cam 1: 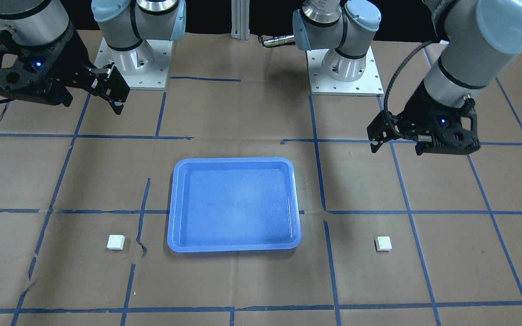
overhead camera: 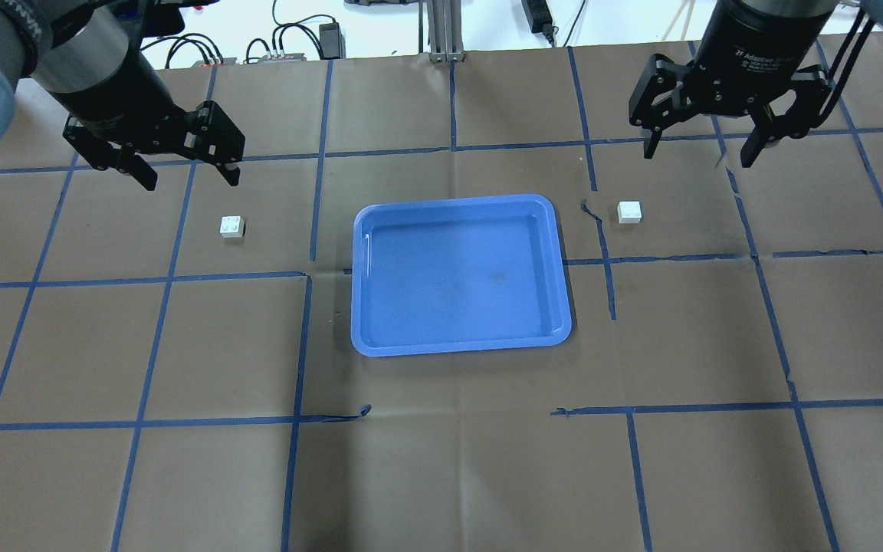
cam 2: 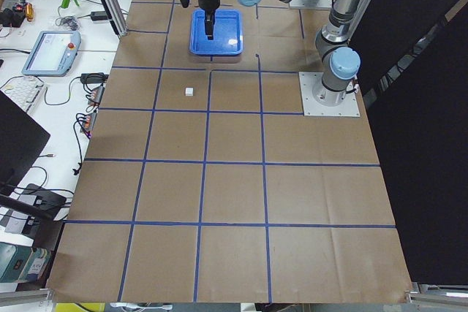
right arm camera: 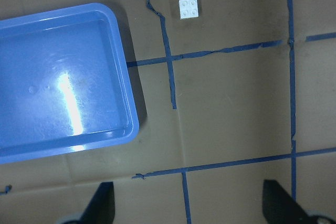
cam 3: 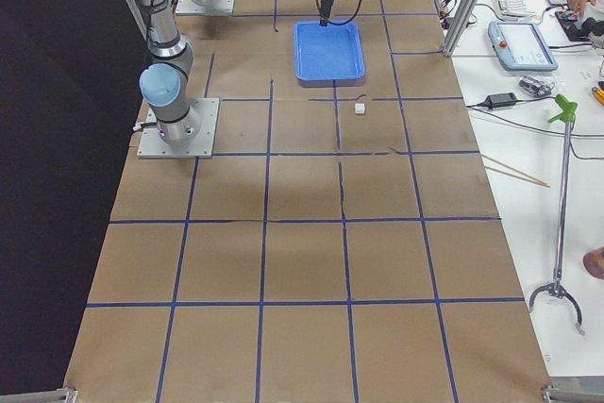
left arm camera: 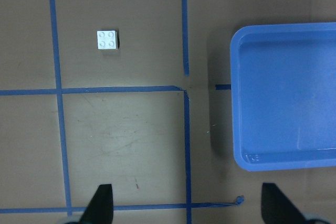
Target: Assemble white blocks and place on blue tray
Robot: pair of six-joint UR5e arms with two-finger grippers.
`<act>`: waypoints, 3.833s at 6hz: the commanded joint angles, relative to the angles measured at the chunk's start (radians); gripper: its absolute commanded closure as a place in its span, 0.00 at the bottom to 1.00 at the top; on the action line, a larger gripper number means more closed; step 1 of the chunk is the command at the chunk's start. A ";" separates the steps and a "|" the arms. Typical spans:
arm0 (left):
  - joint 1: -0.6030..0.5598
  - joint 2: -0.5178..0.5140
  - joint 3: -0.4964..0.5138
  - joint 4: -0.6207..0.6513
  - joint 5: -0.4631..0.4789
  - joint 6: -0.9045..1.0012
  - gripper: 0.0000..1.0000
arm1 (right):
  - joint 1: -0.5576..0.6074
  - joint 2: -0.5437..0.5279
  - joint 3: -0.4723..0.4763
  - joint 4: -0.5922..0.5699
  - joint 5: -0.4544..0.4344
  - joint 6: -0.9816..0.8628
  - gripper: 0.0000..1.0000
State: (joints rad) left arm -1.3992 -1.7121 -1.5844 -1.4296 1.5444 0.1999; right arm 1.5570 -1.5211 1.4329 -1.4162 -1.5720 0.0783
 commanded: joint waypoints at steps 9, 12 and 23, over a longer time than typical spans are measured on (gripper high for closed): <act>0.083 -0.412 -0.105 0.492 -0.010 0.151 0.35 | -0.120 0.208 -0.066 -0.153 0.051 -1.842 0.00; 0.082 -0.405 -0.091 0.489 -0.010 0.148 0.73 | -0.179 0.294 -0.042 -0.223 0.206 -1.888 0.00; -0.532 -0.349 -0.111 0.451 -0.018 0.956 0.73 | -0.288 0.456 0.419 -0.954 0.432 -1.948 0.00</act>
State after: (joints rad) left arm -1.9290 -2.0436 -1.6947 -0.9876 1.5300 1.0601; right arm 1.2674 -1.0716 1.8513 -2.3644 -1.1395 -1.8522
